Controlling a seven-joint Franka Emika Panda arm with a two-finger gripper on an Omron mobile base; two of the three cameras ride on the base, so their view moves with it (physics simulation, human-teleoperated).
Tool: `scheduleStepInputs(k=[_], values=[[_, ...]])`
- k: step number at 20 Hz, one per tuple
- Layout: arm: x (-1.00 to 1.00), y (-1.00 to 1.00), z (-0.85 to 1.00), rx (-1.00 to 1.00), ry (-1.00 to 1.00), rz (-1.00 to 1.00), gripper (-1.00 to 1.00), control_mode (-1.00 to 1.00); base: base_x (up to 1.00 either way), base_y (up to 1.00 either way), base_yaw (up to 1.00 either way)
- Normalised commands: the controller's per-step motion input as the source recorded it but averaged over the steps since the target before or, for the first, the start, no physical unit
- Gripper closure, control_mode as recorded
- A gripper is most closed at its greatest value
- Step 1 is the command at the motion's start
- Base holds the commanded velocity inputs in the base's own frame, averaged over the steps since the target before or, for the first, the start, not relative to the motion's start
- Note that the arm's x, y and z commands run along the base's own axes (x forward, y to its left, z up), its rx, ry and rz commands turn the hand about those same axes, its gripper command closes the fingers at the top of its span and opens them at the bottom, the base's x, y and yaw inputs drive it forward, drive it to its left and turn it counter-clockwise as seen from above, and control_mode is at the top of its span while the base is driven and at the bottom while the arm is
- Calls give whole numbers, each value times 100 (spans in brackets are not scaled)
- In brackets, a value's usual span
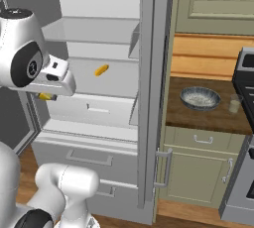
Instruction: Grab a lemon wedge from the fridge and one ice cube from the ice bowl, and put them in the glass of lemonade.
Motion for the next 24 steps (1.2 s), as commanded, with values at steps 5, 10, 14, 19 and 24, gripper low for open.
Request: scheduleStepInputs(k=[5, 10, 14, 19, 24], values=[[-13, 0, 0, 0, 0, 0, 100, -100, 0, 0, 0], [-25, 10, 0, 0, -6, 8, 100, -100, 0, 0, 0], [-14, 1, 0, 0, 0, 4, 100, -100, 0, 0, 0], [-32, 0, 0, 0, 0, 0, 100, -100, 0, 0, 0], [0, 0, 0, 0, 0, 0, 100, 100, -93, 0, -30]])
